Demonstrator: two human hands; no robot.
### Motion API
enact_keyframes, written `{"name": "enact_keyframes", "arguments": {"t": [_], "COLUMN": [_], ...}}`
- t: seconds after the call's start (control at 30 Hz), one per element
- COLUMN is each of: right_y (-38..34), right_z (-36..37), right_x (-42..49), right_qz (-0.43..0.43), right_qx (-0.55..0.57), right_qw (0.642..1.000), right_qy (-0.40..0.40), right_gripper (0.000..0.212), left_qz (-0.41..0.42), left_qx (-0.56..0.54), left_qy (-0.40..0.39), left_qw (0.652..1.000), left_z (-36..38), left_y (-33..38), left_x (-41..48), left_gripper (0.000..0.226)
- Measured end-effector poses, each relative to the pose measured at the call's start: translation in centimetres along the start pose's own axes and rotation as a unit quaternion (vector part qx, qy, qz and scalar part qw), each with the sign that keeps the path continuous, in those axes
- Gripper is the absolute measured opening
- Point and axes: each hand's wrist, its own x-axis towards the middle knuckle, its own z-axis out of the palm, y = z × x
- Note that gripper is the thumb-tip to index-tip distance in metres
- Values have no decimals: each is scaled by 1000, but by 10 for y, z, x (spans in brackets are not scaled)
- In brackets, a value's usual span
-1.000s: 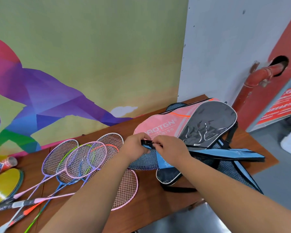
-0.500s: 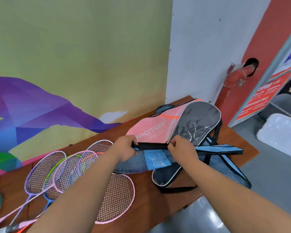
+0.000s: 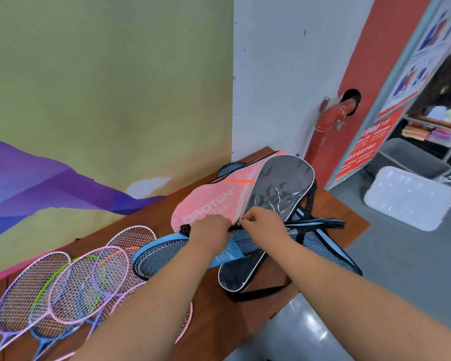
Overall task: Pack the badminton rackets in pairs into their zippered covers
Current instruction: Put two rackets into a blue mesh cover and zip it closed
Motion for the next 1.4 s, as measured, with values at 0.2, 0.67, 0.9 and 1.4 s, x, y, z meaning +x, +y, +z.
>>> {"name": "enact_keyframes", "arguments": {"t": [0.2, 0.67, 0.9, 1.4], "right_y": [25, 50, 38, 78], "right_z": [-18, -30, -26, -77], "right_x": [5, 15, 11, 11], "right_qz": [28, -14, -37, 49], "right_qx": [6, 24, -4, -84], "right_qw": [999, 999, 999, 976], "right_qy": [28, 37, 11, 193], "right_gripper": [10, 15, 15, 20], "left_qz": [10, -63, 8, 13], "left_qx": [-62, 17, -92, -114], "left_qy": [3, -166, -72, 13], "left_qw": [998, 984, 993, 993], "left_z": [-8, -47, -7, -10], "left_y": [-17, -43, 27, 7], "left_x": [5, 16, 25, 27], "left_gripper": [19, 32, 20, 17]}}
